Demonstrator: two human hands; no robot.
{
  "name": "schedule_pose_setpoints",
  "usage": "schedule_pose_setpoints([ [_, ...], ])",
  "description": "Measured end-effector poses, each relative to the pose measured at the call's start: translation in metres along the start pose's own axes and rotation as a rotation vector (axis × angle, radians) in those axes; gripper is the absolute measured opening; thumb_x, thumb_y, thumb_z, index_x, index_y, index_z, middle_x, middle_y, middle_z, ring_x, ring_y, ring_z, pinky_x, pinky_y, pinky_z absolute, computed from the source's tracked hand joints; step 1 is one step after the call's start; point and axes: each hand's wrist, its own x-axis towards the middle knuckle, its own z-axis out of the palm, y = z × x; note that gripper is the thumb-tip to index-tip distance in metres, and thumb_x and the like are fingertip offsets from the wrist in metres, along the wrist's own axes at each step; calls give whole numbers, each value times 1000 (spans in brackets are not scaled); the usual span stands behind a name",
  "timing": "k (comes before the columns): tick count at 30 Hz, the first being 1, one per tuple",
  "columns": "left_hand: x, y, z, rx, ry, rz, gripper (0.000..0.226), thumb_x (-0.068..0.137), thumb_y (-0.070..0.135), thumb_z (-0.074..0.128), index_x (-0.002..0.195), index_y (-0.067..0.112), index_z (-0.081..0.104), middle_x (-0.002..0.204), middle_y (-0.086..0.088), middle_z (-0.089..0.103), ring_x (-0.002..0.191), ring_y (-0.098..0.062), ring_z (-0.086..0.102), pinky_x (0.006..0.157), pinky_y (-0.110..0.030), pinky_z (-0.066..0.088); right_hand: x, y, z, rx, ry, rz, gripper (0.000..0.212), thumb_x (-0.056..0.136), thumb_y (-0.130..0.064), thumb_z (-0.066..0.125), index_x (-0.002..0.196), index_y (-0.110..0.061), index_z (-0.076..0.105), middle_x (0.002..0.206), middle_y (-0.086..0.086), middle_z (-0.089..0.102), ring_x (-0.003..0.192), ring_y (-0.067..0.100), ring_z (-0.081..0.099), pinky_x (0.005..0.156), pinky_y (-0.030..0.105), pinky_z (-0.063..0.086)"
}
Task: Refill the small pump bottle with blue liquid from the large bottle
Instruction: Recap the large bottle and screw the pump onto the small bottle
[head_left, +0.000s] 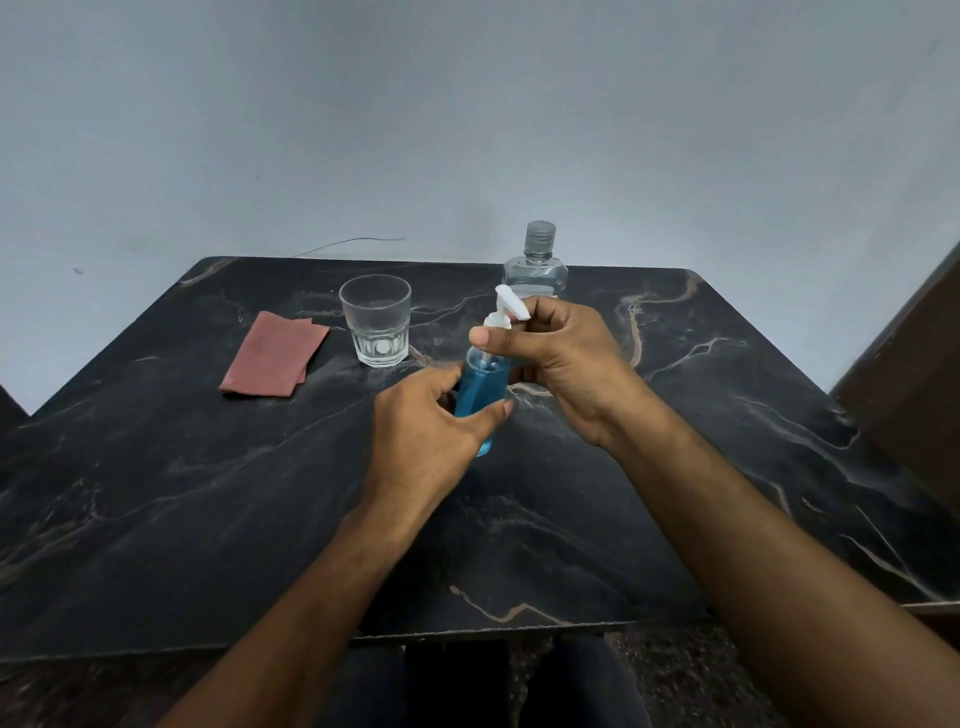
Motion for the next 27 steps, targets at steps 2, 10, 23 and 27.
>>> schedule_pose_setpoints([
  [2,-1,-1,1,-4,1,-1,32,73,44,87,96,25,79,74,18,69,81,13,63,62,-2,45,1,1,4,-7,18,-8,41,71,-15,89,101,4,69,87,10,72,82,23,69,78,42,54],
  [10,1,-3,-4,-32,6,-15,23,74,40,89,91,30,77,66,19,68,67,13,63,54,-3,43,6,3,3,35,-19,-43,22,79,-12,83,96,-1,77,92,8,78,84,18,75,68,29,59],
  [23,1,-2,-3,-21,-10,-39,27,76,43,86,98,32,77,78,14,75,69,1,70,61,-17,58,4,4,3,-70,26,-110,21,73,-15,88,89,-7,77,87,5,79,80,16,75,71,29,61],
  [27,0,0,-2,-36,-9,-35,27,76,43,87,98,31,77,79,16,74,74,5,70,61,-11,54,4,4,3,-142,4,-65,39,70,-22,91,100,-11,70,102,10,75,86,18,72,77,38,60],
])
